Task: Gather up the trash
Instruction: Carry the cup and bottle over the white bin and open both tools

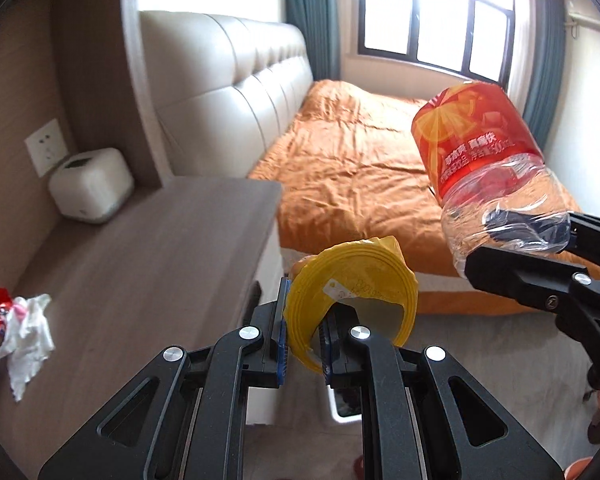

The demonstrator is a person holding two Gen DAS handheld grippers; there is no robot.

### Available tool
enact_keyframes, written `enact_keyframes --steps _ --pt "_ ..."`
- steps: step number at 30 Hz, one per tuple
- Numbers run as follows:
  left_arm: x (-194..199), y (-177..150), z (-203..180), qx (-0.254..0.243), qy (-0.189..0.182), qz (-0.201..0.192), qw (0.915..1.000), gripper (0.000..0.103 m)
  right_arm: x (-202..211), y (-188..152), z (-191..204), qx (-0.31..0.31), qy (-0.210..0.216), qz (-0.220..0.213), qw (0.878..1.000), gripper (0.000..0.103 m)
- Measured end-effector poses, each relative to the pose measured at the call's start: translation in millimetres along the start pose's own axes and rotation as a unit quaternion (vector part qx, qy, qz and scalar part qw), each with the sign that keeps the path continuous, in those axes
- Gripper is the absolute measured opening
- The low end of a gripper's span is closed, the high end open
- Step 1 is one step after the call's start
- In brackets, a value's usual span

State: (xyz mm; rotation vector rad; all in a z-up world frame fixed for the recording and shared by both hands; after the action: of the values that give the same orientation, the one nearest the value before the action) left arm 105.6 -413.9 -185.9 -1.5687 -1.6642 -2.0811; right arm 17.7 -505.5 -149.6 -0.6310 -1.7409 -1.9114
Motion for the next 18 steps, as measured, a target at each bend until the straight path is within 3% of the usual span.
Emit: enact_keyframes --steps 8,18 --pt "-60.0 -40.8 -33.0 -0.017 -0.029 0.069 0.9971 0.012 -15.6 -44.0 -31.7 -0.021 -0.016 0.044 0.999 0.053" --pt "-156.8 -118.3 -62.1 -0.051 -0.07 0.14 0.9863 0.012 -78.8 -124.2 -65.4 -0.029 -0.006 0.113 0.993 0.053"
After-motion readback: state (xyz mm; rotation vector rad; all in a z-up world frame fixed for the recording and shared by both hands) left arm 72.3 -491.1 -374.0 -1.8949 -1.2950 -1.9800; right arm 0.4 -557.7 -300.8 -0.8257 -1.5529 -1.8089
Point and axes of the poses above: each gripper's, at about its wrist camera, not at the fingertips, and x roughly against the way its jaws point, z to its left, y to its top, the point moved 3 cm from there along -x, roughly the way its jaws point, and after that the axes turned 10 degrees about x, right-handed, at the moved point
